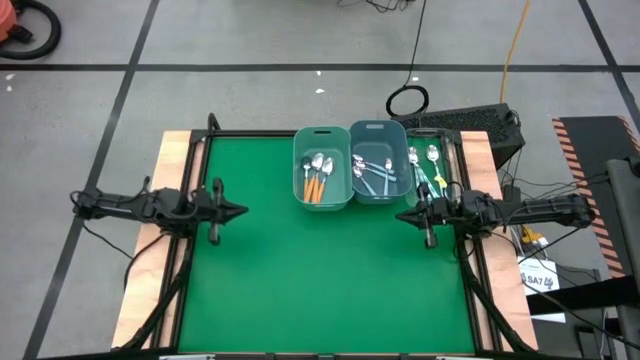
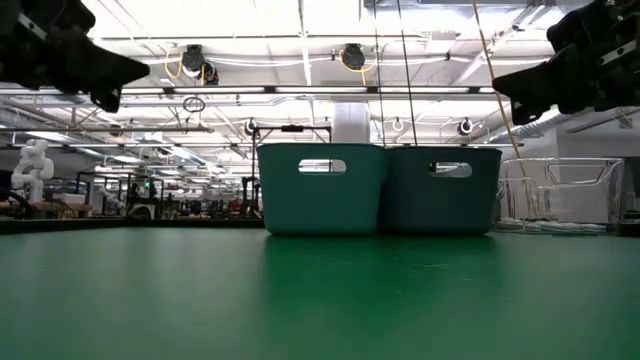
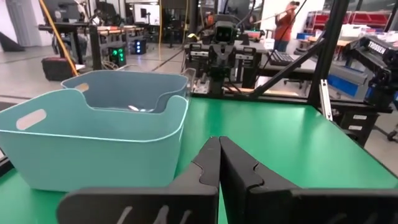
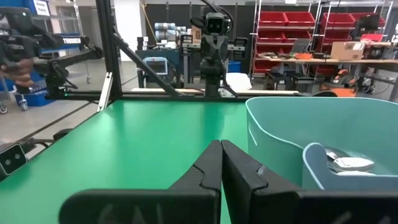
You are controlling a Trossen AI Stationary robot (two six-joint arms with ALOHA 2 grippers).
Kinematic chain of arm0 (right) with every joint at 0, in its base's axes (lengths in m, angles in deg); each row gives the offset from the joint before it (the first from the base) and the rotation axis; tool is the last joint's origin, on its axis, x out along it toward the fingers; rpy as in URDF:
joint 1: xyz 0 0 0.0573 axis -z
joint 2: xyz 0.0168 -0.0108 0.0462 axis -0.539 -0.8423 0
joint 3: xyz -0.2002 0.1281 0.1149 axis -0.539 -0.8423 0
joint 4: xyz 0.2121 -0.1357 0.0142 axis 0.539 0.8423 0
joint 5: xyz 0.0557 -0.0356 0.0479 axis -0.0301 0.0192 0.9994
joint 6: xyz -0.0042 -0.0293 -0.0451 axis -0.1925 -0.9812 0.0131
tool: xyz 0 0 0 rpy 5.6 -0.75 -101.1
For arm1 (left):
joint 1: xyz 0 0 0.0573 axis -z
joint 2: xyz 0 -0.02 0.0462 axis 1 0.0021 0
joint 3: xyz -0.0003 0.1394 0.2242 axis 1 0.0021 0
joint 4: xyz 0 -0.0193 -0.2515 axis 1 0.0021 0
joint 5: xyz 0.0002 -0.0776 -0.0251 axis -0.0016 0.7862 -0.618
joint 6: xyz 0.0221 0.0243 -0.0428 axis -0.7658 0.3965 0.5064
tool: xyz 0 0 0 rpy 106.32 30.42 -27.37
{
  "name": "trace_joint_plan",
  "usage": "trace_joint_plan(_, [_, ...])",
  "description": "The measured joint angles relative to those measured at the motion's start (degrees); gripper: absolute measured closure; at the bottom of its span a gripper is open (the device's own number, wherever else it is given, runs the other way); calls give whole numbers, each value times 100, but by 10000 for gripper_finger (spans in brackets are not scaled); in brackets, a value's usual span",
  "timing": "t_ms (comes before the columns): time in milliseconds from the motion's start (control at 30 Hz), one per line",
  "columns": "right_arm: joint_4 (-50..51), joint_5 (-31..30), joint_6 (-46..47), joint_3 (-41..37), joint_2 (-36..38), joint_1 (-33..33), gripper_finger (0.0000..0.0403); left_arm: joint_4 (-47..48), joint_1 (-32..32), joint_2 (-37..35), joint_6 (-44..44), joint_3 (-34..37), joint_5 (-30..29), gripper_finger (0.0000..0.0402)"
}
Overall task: Sort silverware by color (type)
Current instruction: Return to Home Position
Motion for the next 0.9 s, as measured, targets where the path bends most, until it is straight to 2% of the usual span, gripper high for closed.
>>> trace_joint_plan(367, [213, 0, -98, -9, 0, 0, 403, -82, 0, -427, -50, 461, 80, 401])
trace_joint_plan(900, [393, 10, -240, -11, 60, 0, 403, -47, -7, -497, -323, 470, 124, 401])
